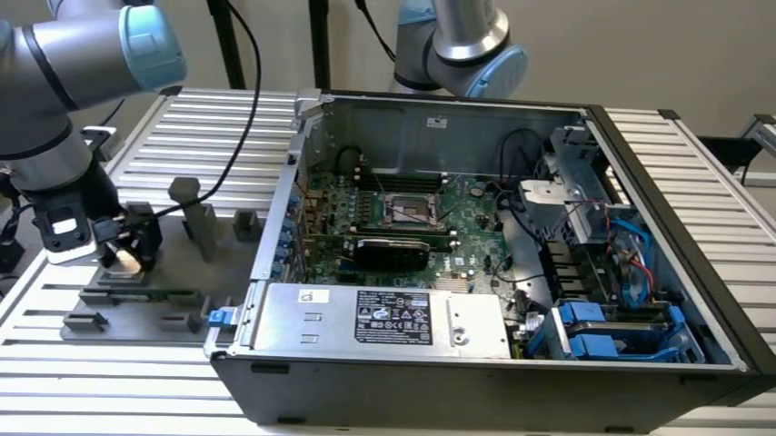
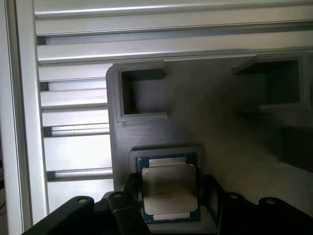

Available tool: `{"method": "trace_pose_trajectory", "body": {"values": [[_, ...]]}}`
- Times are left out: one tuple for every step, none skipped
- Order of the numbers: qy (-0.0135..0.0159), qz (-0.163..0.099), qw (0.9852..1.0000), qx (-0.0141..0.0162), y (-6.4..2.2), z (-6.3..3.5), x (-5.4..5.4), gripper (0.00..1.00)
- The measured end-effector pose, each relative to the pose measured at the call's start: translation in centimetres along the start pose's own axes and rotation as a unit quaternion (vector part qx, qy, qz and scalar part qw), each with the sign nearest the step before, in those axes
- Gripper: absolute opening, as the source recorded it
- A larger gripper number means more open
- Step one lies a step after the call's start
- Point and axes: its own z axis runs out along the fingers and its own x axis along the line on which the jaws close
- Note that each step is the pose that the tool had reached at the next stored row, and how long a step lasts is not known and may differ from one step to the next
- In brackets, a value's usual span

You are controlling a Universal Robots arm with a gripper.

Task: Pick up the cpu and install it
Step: 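Pick up the cpu and move it towards the insertion slot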

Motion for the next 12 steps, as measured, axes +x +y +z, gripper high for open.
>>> {"method": "trace_pose_trajectory", "body": {"values": [[0.0001,0.0,1.0,0.0,0.0,0.0,0.0,0.62],[0.0001,0.0,1.0,0.0,0.01,0.0,0.0,0.62],[0.0,0.0,1.0,0.0,0.01,0.0,0.0,0.55],[0.0,0.0,1.0,0.0,0.01,0.0,0.0,0.55],[0.0,0.0,1.0,0.0,0.02,0.0,0.0,0.55],[0.0,0.0,1.0,0.0,0.02,0.0,0.0,0.55],[0.0,0.0,1.0,0.0,0.02,0.0,0.0,0.55],[0.0,0.0,1.0,0.0,0.02,-0.03,0.0,0.55],[0.0,0.0,1.0,-0.0001,0.02,-0.1,0.0,0.55],[0.0001,0.0,1.0,-0.0004,0.03,-0.23,0.0,0.55],[0.0003,0.0,1.0,-0.0006,0.04,-0.44,0.0,0.55],[0.0005,0.0,1.0,-0.0008,0.05,-0.7,-0.01,0.55]]}}
